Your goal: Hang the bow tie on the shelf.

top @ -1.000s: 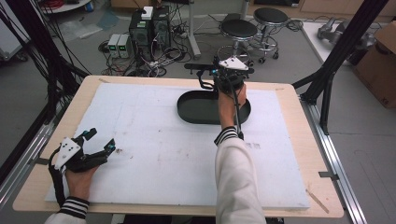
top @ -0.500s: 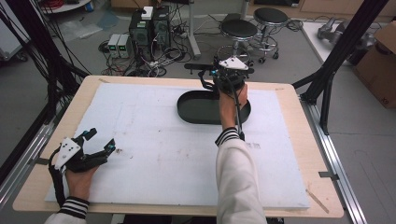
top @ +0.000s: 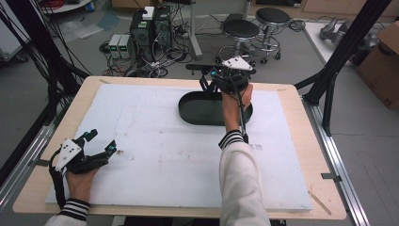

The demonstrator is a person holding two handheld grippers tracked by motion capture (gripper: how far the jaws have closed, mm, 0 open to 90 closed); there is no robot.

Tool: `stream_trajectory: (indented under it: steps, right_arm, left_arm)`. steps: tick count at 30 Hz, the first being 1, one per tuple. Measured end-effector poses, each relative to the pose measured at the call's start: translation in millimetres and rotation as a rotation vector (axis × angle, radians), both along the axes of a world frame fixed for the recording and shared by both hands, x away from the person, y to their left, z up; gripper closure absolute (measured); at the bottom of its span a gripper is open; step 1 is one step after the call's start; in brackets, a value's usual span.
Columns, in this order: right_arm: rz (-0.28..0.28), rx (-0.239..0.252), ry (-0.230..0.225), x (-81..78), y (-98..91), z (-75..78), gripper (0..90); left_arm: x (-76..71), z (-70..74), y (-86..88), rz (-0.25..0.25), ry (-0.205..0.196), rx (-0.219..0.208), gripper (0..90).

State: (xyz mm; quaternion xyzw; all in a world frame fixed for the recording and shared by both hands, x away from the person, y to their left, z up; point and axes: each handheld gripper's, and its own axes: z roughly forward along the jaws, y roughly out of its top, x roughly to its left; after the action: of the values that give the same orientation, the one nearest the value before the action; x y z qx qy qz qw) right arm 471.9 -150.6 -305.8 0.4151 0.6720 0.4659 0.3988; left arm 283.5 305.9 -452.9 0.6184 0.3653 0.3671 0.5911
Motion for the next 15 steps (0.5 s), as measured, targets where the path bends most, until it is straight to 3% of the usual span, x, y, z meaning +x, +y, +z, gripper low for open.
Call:
stream_trajectory:
  steps: [9,12,15]
  right_arm:
    - [0.032,0.016,0.020,-5.9,-2.9,4.2,30.3]
    - [0.074,-0.003,0.044,-13.7,-4.3,6.7,21.1]
    - [0.106,-0.006,0.071,-17.2,-6.2,8.6,18.4]
  left_arm:
    - [-0.3,0.0,-0.2,-0.002,0.001,-0.001,16.3]
    - [-0.7,0.1,-0.5,-0.004,-0.002,0.008,16.2]
    - [-0.8,0.0,-0.4,-0.005,-0.003,0.008,16.2]
